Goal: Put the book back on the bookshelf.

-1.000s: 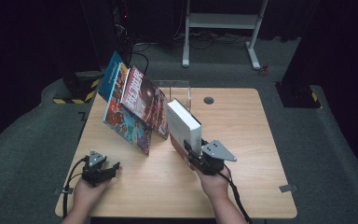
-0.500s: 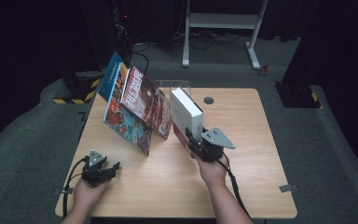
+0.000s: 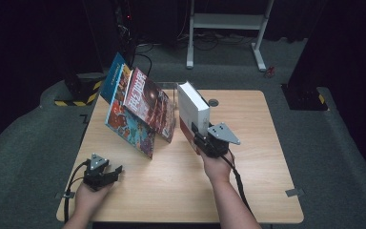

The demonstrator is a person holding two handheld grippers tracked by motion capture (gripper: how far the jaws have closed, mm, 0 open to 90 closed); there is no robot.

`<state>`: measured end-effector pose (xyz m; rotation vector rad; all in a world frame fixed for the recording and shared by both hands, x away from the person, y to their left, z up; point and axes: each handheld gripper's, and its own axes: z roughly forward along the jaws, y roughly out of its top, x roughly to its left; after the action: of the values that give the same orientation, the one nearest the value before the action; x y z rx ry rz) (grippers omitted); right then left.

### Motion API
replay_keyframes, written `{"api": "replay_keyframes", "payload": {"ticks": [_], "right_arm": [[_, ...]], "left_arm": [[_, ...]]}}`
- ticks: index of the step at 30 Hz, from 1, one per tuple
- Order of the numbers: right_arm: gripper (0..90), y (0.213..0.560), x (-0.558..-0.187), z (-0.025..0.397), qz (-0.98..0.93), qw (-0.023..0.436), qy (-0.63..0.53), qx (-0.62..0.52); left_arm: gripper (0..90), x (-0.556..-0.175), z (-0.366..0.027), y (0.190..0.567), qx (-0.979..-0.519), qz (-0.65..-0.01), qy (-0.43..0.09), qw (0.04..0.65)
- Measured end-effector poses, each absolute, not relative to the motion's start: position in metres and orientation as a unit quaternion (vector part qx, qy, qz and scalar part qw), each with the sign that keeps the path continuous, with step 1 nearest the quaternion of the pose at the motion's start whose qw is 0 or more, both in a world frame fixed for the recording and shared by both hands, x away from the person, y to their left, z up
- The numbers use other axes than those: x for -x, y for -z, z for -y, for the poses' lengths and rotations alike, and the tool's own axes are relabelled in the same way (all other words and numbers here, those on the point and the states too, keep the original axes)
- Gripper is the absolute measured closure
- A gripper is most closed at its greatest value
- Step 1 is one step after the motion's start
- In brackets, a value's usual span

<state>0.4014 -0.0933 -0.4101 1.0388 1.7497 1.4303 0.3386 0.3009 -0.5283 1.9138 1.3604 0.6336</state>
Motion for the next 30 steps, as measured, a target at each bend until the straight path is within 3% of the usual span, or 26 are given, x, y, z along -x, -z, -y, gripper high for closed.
{"api": "replay_keyframes", "payload": {"ticks": [30], "right_arm": [[54.8,0.409,-0.438,0.08,-0.647,0.349,-0.534,-0.418]], "left_arm": [[34.7,-0.341,-0.302,0.529,-0.735,-0.536,-0.238,0.341]]}}
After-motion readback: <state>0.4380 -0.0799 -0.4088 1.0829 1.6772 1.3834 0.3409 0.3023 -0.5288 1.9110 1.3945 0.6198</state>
